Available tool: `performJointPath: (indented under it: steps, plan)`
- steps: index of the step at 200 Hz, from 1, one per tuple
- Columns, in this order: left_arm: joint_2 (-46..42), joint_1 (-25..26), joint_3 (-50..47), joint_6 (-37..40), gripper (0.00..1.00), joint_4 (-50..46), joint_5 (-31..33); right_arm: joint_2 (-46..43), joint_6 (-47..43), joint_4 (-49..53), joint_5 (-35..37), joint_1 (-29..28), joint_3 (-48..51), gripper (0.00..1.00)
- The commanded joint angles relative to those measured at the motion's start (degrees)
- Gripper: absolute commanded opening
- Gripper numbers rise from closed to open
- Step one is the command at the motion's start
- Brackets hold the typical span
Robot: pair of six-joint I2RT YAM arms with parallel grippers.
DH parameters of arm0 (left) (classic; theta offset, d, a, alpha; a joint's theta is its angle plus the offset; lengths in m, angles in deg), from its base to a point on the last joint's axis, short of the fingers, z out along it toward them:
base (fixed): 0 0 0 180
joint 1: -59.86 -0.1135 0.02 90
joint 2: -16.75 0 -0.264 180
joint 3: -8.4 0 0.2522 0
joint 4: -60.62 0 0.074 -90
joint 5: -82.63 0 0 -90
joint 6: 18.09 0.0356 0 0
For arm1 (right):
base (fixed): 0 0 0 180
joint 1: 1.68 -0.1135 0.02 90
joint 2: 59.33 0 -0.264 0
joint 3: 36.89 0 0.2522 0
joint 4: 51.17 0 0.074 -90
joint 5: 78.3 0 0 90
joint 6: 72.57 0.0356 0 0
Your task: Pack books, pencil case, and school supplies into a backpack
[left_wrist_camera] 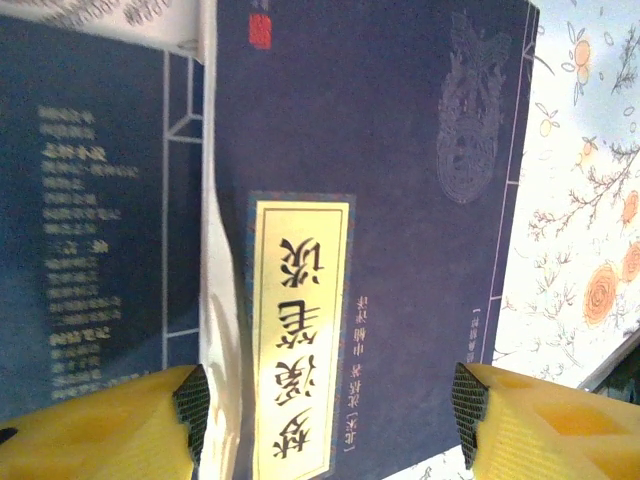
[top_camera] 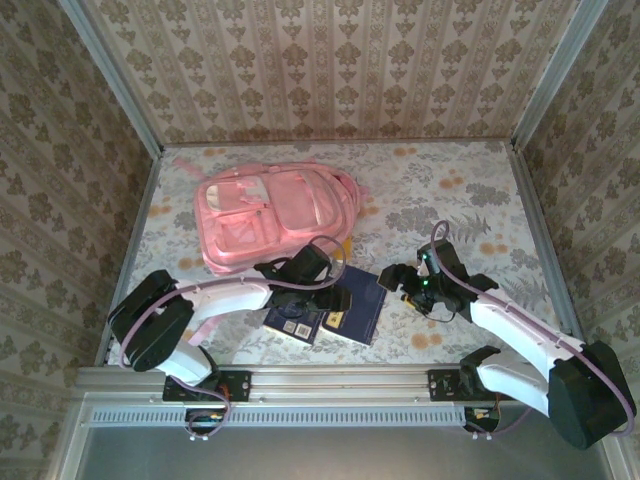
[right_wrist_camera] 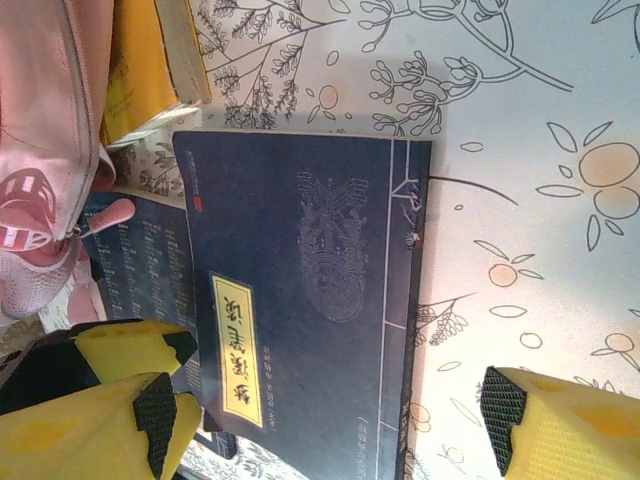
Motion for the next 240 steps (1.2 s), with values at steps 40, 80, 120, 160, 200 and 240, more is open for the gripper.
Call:
performJointPath:
  steps: [40, 80, 120, 160, 200, 240]
  plan:
    - [3.18, 2.24, 1.73, -0.98, 0.68, 0.50, -0.07, -1.43, -1.46, 1.50, -0.95, 0.78, 1.00, 0.83]
    - [4.52, 3.73, 3.51, -0.72, 0.67, 0.86, -0.25, -1.51, -2.52, 1.46, -1.30, 1.05, 1.58, 0.83]
    - [5.95, 4.37, 5.79, -0.18, 0.67, 0.16, 0.49, 1.11, -4.61, 2.22, -1.08, 1.14, 1.92, 0.83]
    - [9.10, 3.61, 6.46, -0.28, 0.67, 0.33, 1.63, 6.78, -4.86, -1.93, -5.07, 1.09, 3.08, 0.83]
    - [11.71, 2.96, 5.66, -0.45, 0.63, 3.04, 0.22, 10.76, -0.34, -12.82, -10.99, 1.10, 5.49, 0.82]
    - [13.65, 3.22, 5.40, 0.24, 0.54, 4.94, -2.03, 17.18, 3.43, -23.51, -15.64, 1.05, 7.19, 0.79]
